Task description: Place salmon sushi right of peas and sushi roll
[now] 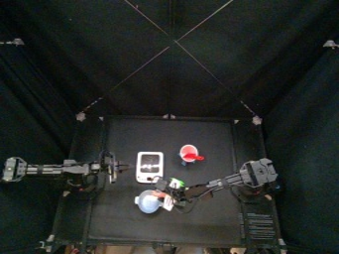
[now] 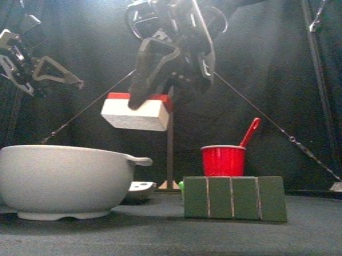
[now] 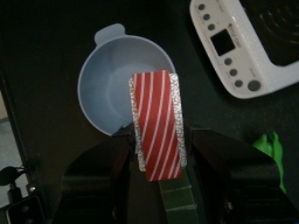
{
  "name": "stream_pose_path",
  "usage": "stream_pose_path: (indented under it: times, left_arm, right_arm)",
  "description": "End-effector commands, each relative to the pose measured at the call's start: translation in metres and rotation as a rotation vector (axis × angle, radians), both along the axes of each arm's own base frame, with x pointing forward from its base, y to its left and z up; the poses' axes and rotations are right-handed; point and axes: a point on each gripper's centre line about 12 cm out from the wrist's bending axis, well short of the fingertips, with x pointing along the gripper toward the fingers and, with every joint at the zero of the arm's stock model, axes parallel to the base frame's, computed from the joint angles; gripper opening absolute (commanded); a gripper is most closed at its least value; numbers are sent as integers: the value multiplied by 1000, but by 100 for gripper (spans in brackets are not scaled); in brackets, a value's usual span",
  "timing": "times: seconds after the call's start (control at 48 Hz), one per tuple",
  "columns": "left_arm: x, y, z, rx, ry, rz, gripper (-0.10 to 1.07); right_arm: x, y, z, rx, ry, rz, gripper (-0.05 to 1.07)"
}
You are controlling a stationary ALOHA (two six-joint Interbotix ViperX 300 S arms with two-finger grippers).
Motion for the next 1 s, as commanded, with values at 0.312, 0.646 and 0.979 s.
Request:
stream_pose_path:
  times: [0.312, 0.646, 0.979]
  left_arm:
    - [1, 3, 3, 1, -12, 13, 32]
    - [1, 3, 3, 1, -14, 15, 32]
    - [1, 3, 3, 1, -14, 13, 32]
  right_arm:
    - [-50, -12, 9, 155, -11, -237, 59]
    - [-102, -1, 0, 213, 90, -505, 59]
    - [-142, 15, -10, 224, 150, -845, 59]
